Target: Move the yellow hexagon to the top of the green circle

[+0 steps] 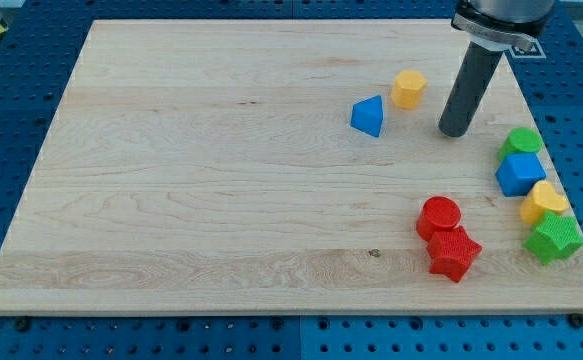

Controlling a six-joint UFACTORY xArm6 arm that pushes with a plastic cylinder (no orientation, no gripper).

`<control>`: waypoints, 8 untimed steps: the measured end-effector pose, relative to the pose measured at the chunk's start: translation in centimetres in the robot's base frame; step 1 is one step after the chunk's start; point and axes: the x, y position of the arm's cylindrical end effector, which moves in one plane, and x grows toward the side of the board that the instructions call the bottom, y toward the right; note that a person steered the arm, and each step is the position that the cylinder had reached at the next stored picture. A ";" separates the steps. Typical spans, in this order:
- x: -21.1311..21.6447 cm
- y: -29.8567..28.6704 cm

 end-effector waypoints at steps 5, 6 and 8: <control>-2.9 -7.1; -3.3 -10.0; -5.7 -11.4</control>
